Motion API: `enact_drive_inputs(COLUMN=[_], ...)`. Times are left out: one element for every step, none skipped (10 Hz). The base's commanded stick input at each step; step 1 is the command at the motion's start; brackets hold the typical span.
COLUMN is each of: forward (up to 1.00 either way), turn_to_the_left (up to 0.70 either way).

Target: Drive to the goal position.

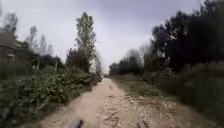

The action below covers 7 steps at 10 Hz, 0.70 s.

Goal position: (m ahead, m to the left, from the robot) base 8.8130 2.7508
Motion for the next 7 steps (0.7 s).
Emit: enact_drive_inputs(forward=[0.85,0.85,0.85,0.85,0.85,0.85,0.85], turn_to_the_left=[0.00,0.00,0.00,0.00,0.00,0.00,0.00])
